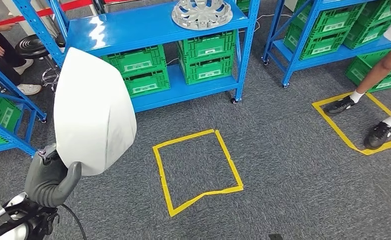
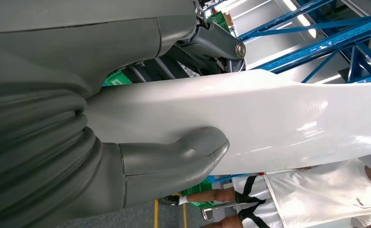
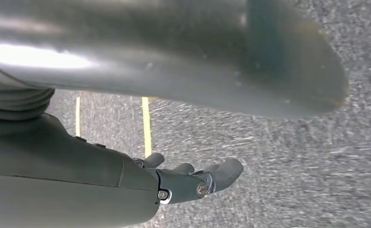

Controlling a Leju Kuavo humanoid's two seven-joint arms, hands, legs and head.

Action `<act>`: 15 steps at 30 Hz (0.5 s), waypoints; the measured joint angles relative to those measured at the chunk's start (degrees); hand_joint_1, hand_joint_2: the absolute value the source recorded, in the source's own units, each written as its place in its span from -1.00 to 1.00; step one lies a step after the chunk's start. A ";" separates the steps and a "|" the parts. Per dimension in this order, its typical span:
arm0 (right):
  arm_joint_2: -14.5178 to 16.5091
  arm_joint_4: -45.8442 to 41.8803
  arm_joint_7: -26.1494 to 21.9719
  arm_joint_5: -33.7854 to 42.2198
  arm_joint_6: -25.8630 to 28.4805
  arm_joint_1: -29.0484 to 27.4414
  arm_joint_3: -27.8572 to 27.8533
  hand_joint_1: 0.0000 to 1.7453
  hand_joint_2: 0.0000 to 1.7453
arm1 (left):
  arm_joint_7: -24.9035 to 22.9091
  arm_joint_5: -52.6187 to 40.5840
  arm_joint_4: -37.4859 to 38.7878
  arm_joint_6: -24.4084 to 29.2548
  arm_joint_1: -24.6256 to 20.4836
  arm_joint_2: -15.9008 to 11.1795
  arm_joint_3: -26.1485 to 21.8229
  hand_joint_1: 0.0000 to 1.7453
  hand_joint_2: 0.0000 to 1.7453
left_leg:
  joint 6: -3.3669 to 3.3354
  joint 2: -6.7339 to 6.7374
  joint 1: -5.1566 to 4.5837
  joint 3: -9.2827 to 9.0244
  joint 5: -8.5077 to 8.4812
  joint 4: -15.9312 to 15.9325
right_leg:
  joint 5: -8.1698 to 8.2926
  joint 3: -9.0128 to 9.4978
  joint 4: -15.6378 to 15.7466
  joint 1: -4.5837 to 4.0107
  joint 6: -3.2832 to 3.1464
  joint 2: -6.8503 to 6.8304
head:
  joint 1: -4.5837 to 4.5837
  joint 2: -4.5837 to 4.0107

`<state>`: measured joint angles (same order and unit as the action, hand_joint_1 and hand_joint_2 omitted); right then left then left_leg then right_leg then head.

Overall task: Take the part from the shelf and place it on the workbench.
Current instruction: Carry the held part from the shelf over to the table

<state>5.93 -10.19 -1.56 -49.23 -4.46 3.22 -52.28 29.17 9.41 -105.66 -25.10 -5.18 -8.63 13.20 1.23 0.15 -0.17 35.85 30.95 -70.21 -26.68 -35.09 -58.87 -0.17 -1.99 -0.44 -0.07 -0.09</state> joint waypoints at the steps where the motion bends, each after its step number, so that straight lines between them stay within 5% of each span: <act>1: 0.09 0.02 -0.01 -0.02 -0.14 0.00 0.00 -1.00 -1.00 | -0.06 -0.01 -0.04 0.00 -0.05 0.02 0.00 1.00 1.00 | -0.93 -0.04 -0.37 -3.04 -0.59 4.19 | 0.48 -0.46 -0.01 -0.17 0.05 0.01 | 0.03 0.00; 3: 0.19 0.05 -0.02 -0.10 -0.39 0.03 0.00 -1.00 -1.00 | -0.14 -0.02 -0.21 0.01 -0.24 0.07 -0.01 1.00 1.00 | -2.13 -0.11 -1.08 -7.65 -0.22 11.22 | 1.43 -0.98 0.09 -0.02 0.44 -0.01 | 0.05 0.00; 5: 0.13 0.07 -0.01 -0.16 -0.58 0.03 0.00 -1.00 -1.00 | -0.18 -0.03 -0.32 0.01 -0.44 0.09 -0.03 1.00 1.00 | -2.41 -0.10 -1.58 -8.65 -0.13 13.71 | 2.52 -1.33 0.41 0.38 1.08 -0.07 | 0.03 0.00; 7: -0.12 0.10 0.01 -0.25 -0.74 -0.03 0.00 -1.00 -1.00 | -0.21 -0.06 -0.27 0.05 -0.58 0.17 -0.03 1.00 1.00 | -2.57 0.16 -1.29 -8.17 -1.52 14.65 | 2.09 -1.81 -0.01 0.40 1.66 0.10 | -0.02 0.00; 11: -0.50 0.16 0.04 -0.34 -0.81 -0.03 0.00 -1.00 -1.00 | -0.16 -0.14 -0.03 0.46 -0.85 0.25 -0.02 1.00 1.00 | -2.80 0.50 -0.52 -5.29 -4.45 15.01 | -7.28 -4.73 -10.37 0.61 3.01 0.44 | 0.16 0.00; 12: -0.62 0.16 0.04 -0.34 -0.77 -0.01 0.00 -1.00 -1.00 | -0.07 -0.16 0.06 0.54 -0.79 0.25 -0.02 1.00 1.00 | -2.66 0.54 -0.37 -4.16 -5.04 14.64 | -8.12 -5.01 -13.19 0.84 3.33 0.44 | 0.16 0.00; 14: -0.75 0.16 0.04 -0.34 -0.66 -0.01 0.00 -1.00 -1.00 | 0.16 -0.19 0.25 0.63 -0.61 0.24 -0.02 1.00 1.00 | -2.11 0.62 0.19 -1.79 -6.05 13.63 | -6.23 -3.62 -14.67 1.27 3.97 0.43 | 0.17 0.00; 15: -0.76 0.17 0.05 -0.34 -0.61 0.02 0.00 -1.00 -1.00 | 0.27 -0.19 0.31 0.66 -0.51 0.23 -0.03 1.00 1.00 | -1.70 0.63 0.54 -0.48 -6.50 12.86 | -4.57 -1.52 -12.69 1.61 4.43 0.42 | 0.18 0.00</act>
<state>5.17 -10.02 -1.51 -49.57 -5.08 3.24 -52.28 29.44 9.22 -105.36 -24.44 -5.70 -8.40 13.17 -0.47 0.77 0.37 35.37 24.45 -57.35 -31.25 -36.61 -71.56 1.44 2.44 -0.02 0.11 -0.09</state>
